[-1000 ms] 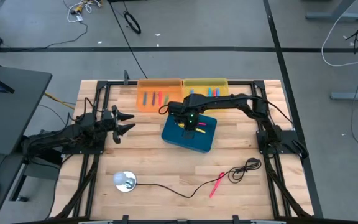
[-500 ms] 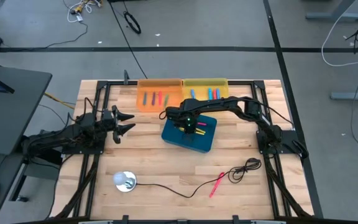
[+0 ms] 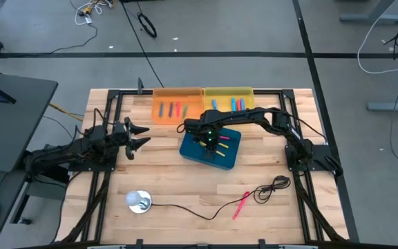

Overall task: Pick & Place Markers
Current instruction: Put the pink highlighter into the blue bin

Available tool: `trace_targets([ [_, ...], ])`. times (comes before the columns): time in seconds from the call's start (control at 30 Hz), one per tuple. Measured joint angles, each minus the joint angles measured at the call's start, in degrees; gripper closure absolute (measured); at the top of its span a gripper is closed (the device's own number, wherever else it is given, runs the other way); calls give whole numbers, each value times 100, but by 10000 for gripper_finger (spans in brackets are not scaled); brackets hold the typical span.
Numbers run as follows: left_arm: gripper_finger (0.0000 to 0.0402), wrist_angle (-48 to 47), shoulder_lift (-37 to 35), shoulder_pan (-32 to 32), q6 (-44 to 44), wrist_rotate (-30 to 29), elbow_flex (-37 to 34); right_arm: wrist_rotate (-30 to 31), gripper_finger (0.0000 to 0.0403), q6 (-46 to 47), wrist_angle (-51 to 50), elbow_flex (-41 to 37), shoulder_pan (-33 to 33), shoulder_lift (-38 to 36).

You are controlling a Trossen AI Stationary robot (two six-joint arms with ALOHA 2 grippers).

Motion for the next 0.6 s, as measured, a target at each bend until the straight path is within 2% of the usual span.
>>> trace_targets([
  [0.27, 179, 0, 1, 2, -2, 0, 0, 0, 179, 16, -62, 20, 0, -2],
  [0.6, 179, 0, 0, 2, -4, 0, 2, -5, 183, 978, -749, 855, -28, -11],
])
